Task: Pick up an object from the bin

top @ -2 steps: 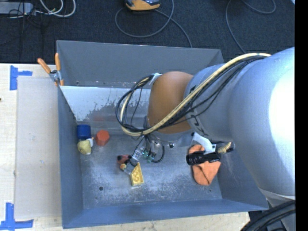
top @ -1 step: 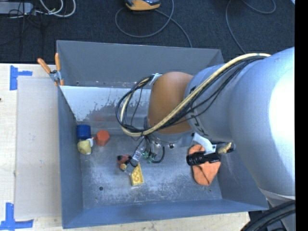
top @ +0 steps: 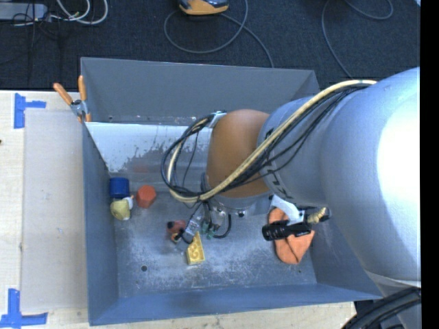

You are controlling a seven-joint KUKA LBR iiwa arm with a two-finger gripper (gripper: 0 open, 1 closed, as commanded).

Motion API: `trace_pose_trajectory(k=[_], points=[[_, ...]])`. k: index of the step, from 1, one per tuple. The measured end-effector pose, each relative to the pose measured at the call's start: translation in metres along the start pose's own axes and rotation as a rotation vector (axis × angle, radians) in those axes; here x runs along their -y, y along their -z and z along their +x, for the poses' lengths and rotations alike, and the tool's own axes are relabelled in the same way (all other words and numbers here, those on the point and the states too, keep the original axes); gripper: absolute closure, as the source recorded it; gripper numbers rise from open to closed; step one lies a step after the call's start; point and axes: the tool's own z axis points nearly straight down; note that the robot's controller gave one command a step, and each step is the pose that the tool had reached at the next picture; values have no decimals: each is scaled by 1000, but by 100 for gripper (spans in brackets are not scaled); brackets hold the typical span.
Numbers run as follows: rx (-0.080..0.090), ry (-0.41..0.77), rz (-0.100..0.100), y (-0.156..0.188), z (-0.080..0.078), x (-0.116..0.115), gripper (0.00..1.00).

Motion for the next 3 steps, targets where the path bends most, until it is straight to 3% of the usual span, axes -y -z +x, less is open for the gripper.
trace_pose_trajectory(k=[1, 2, 3], points=[[-2, 97, 2, -12, 25, -1, 0], [-7, 113, 7, 34, 24, 2, 0], [-3, 229, 3, 88, -13, 12, 0]])
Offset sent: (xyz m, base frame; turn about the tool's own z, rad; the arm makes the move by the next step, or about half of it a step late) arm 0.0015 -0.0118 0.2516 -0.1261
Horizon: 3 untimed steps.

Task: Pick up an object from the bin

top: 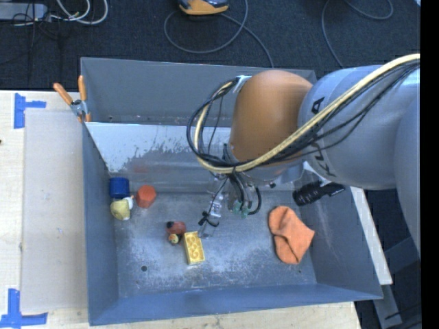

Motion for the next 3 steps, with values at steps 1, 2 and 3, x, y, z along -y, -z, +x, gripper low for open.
trace_pose_trajectory(k=[1, 2, 3], points=[[5, -26, -2, 6, -2, 1, 0], [-3, 81, 2, -10, 10, -2, 0], [4, 394, -1, -52, 22, 13, 0]])
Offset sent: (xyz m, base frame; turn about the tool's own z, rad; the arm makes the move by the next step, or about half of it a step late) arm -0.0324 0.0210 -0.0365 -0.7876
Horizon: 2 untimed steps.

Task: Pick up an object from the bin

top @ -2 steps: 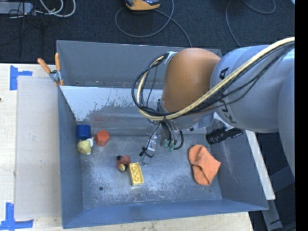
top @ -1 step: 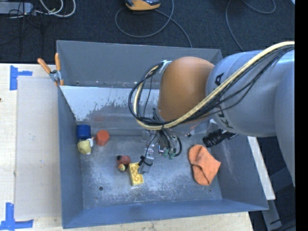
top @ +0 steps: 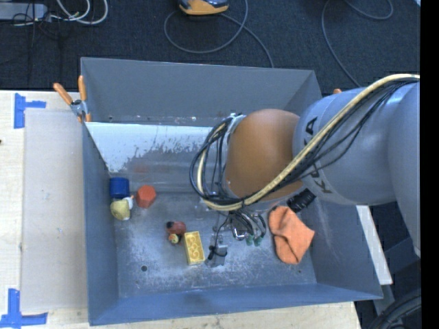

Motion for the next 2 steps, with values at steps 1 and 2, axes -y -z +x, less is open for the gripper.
trace_pose_trajectory(k=[1, 2], points=[[-9, -139, 2, -21, 6, 3, 0], [-5, -269, 2, -35, 14, 6, 0]])
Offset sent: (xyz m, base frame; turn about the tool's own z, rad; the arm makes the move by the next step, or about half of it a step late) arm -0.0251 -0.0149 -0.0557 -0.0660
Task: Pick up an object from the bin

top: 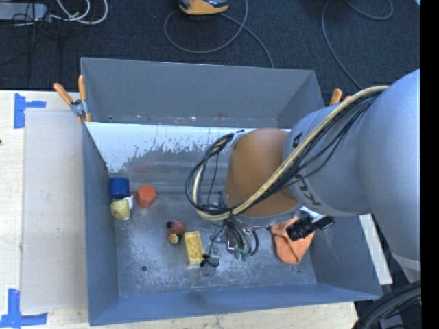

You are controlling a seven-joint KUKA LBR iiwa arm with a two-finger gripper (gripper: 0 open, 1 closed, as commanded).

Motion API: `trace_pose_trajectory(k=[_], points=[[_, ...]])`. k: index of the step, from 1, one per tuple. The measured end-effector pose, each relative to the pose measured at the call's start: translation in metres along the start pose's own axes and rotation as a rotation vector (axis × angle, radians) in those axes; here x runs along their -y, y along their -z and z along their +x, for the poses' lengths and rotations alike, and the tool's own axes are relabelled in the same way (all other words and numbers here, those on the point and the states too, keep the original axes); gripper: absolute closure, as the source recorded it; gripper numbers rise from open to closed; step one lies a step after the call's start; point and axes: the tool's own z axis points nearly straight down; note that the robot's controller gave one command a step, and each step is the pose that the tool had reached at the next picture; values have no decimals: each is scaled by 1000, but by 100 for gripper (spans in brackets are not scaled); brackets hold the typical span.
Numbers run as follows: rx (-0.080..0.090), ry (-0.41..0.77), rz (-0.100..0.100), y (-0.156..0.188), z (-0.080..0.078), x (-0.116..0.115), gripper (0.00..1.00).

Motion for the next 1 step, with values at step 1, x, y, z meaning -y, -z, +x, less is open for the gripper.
trace_pose_trajectory(k=[1], points=[[-2, 236, 0, -9, 10, 2, 0]])
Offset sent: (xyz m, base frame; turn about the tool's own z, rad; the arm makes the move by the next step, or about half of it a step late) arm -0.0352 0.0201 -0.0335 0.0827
